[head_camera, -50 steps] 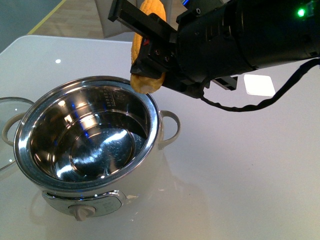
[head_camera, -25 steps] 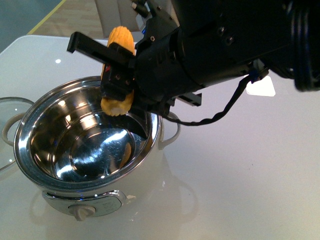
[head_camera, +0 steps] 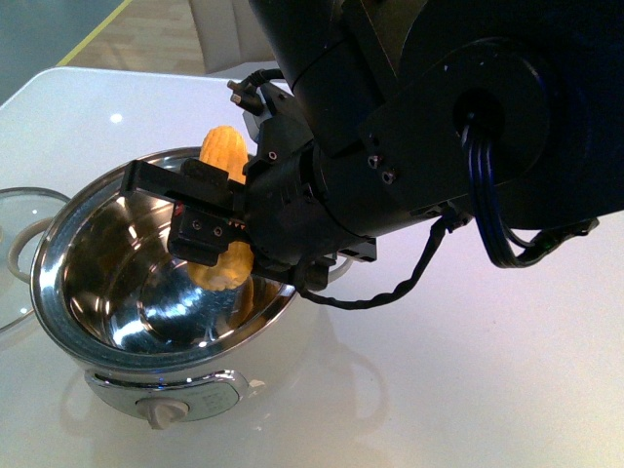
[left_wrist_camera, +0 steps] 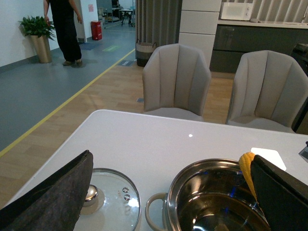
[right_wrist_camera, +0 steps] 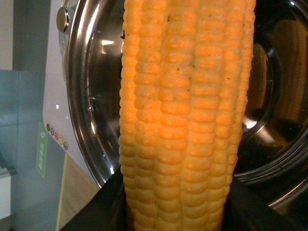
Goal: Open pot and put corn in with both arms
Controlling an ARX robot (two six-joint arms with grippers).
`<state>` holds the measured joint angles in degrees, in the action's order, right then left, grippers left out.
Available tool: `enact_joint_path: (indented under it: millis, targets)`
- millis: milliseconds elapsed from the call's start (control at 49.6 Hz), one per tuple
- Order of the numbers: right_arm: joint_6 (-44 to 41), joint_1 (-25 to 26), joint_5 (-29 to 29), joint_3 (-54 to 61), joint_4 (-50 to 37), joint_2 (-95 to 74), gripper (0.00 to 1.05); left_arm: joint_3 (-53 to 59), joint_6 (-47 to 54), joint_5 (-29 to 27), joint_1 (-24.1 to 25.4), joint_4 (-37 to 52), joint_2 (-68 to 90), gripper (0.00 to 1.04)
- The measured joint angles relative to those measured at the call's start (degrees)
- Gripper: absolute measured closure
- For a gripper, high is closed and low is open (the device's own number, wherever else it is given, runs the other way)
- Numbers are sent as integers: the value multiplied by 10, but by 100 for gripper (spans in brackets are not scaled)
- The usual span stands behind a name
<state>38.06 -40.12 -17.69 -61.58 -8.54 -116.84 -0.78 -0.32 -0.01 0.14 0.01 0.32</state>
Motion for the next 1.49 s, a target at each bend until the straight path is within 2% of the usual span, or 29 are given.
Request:
enact_joint_path:
  millis: [121,262,303,444,605,787,908,1089,1291,1392,1432,1493]
  targets:
    - [-2,-1,1,-4,5,-1,40,0,0,0,0,0,0,7]
    - [-2,0,3,-9,7,-1,11,0,0,0,0,0,0,7]
    - [-1,0,3,-9,7,-1,7,0,0,0,0,0,0,7]
    - [1,21,4,14,-11,28,9,0,0,0,0,0,0,7]
    - [0,94,18,85,-31,128,9,0,0,0,0,0,0,7]
    - [-78,206,87,189,1,296,9,0,0,0,0,0,0,7]
    - [-139,242,127,263,16,420,9,0,0,0,0,0,0,7]
    - [-185,251,180,364,65,628,9,0,0,0,0,0,0,7]
    - [-185,209,317,476,151,855,9,0,0,0,0,0,0,7]
    - [-184,199,325,486,167,882,9,0,0,0,0,0,0,7]
    - [-212,195,357,510,100,895,14,0,0,0,0,0,0,7]
    - [-291,211,357,568,-43,931,28,0,0,0,0,0,0,7]
